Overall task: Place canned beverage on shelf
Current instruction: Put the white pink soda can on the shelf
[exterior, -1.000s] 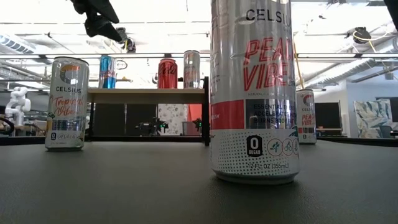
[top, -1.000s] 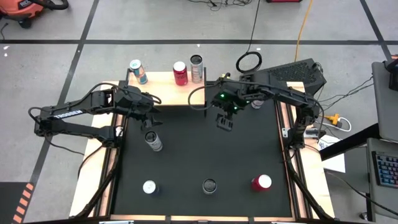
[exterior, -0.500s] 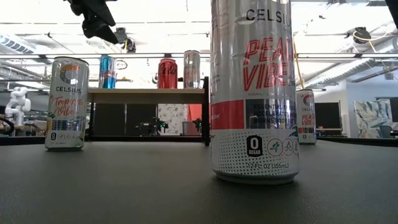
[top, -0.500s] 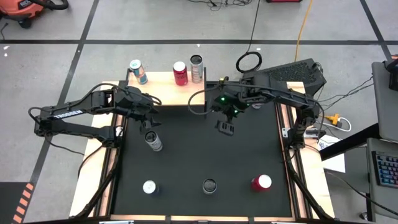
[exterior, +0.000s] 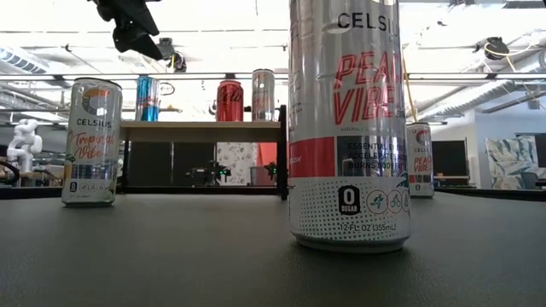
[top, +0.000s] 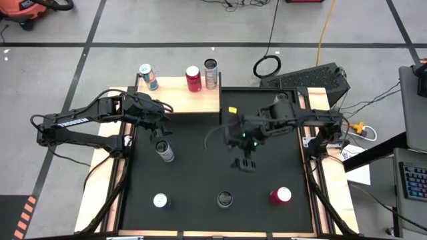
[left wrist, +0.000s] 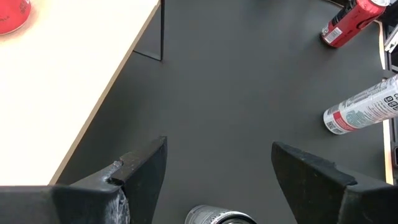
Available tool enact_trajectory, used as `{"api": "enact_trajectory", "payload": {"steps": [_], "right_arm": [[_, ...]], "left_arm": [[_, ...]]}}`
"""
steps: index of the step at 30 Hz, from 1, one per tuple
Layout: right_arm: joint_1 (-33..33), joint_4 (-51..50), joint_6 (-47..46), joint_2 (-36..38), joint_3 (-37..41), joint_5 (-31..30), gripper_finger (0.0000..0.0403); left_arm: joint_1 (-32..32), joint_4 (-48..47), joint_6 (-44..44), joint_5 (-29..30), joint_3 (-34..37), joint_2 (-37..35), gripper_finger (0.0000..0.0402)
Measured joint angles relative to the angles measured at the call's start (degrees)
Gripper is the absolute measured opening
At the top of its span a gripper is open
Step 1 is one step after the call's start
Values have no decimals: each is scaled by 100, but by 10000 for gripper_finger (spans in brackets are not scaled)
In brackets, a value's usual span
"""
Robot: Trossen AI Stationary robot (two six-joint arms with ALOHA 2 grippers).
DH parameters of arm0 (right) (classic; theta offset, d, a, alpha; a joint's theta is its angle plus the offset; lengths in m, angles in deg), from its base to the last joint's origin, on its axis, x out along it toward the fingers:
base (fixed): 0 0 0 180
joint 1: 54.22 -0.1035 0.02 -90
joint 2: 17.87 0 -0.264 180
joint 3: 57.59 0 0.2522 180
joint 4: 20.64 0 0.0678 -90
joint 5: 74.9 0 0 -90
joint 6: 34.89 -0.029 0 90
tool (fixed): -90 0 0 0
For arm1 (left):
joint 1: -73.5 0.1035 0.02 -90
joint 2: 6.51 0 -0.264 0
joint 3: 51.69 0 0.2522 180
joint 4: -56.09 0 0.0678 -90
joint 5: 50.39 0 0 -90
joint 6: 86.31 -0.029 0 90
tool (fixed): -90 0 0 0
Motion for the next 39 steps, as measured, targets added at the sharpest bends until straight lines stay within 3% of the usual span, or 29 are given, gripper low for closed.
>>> {"api": "enact_trajectory", "payload": {"steps": [11,28,39], "right_arm": [[-954,1076,175,-4,1500,-159,397],[-1500,2984,-1391,-4,3251,-780,396],[-1802,3429,-1655,-4,3421,-761,396]], "left_arm": [[0,44,21,-1,0,-2,292],[1,42,20,-1,0,-2,292],[0,39,17,-1,0,-2,292]]}}
